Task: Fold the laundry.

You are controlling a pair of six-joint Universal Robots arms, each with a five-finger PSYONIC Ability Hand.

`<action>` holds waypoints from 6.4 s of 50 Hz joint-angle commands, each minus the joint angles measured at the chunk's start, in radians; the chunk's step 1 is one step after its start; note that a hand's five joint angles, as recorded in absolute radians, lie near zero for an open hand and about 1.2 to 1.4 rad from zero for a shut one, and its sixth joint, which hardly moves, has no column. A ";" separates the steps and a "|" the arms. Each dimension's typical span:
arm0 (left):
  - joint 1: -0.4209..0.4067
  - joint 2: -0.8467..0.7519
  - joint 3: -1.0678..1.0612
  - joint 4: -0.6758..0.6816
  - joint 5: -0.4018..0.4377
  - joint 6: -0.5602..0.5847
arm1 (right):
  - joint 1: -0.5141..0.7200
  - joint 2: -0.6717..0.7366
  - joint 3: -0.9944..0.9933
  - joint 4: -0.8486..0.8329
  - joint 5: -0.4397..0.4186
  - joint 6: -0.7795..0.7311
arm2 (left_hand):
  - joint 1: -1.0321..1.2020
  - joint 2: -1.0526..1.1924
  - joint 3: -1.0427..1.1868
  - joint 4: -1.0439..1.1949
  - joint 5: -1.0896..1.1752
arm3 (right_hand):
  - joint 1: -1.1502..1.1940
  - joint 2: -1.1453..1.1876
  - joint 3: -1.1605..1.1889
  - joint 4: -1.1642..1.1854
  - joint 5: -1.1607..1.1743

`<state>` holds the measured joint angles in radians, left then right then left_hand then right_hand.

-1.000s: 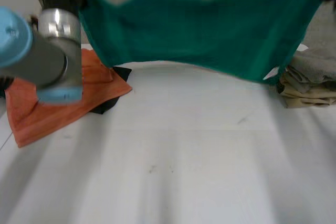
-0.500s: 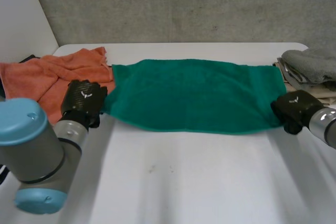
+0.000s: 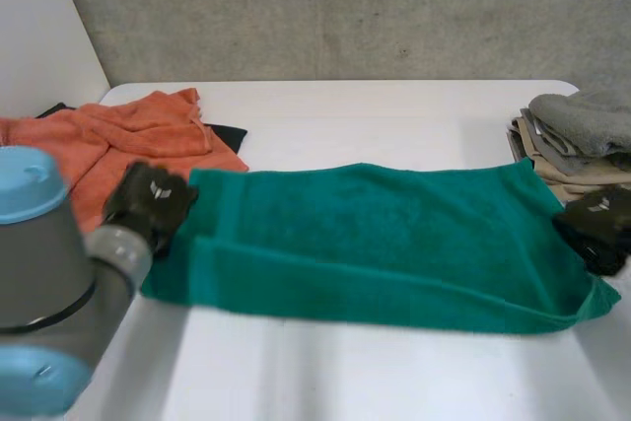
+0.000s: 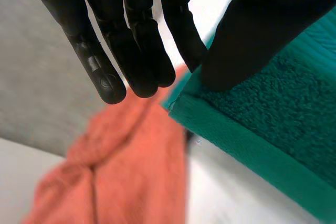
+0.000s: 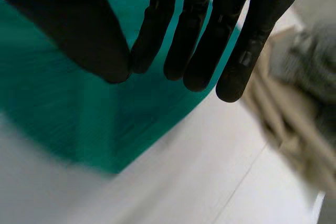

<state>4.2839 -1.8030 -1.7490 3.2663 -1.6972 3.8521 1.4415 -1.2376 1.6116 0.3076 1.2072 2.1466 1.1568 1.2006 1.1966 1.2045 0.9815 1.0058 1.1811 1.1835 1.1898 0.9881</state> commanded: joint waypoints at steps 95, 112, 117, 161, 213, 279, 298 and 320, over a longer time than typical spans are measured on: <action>-0.070 -0.516 0.487 0.340 -0.099 0.004 | 0.208 -0.180 0.324 -0.177 0.130 0.161 | 0.240 0.196 0.200 0.192 0.240 | -0.530 -0.706 -0.708 -0.714 -0.687; -0.052 -0.506 0.471 0.337 -0.105 0.003 | 0.195 -0.013 0.243 -0.441 0.273 0.087 | 0.240 0.196 0.200 0.192 0.240 | 0.390 0.215 0.213 0.206 0.234; -0.047 -0.500 0.462 0.334 -0.107 0.001 | 0.198 -0.010 0.119 -0.438 0.273 0.087 | 0.240 0.196 0.200 0.192 0.240 | 0.390 0.215 0.213 0.206 0.234; -0.039 -0.527 0.507 0.336 -0.105 -0.002 | 0.195 -0.063 0.278 -0.231 0.160 0.145 | 0.240 0.196 0.200 0.192 0.240 | -0.349 -0.524 -0.526 -0.533 -0.505; -0.027 -0.136 0.120 -0.103 -0.021 0.038 | 0.103 0.105 -0.097 -0.002 0.175 -0.041 | 0.240 0.196 0.200 0.192 0.240 | 0.390 0.215 0.213 0.206 0.234; 0.018 0.151 -0.063 0.153 -0.005 -0.054 | 0.201 -0.008 -0.029 -0.214 0.100 0.415 | 0.240 0.196 0.200 0.192 0.240 | -0.676 -0.852 -0.854 -0.860 -0.833; -0.249 0.221 0.332 0.138 -0.044 -0.114 | 0.592 0.139 -0.030 -0.565 0.256 1.061 | 0.240 0.196 0.200 0.192 0.240 | -0.831 -1.007 -1.009 -1.015 -0.988; -0.296 0.317 0.373 0.139 -0.055 -0.106 | 0.652 0.385 -0.343 -0.549 0.378 0.958 | 0.240 0.196 0.200 0.192 0.240 | -0.548 -0.723 -0.726 -0.732 -0.705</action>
<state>3.9817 -1.4834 -1.3701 3.4074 -1.7548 3.7429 2.1024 -0.7518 1.1741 -0.2937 1.6606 3.1838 1.1560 1.2013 1.1971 1.2047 0.9815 0.2399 0.2862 0.2869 0.2787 0.1170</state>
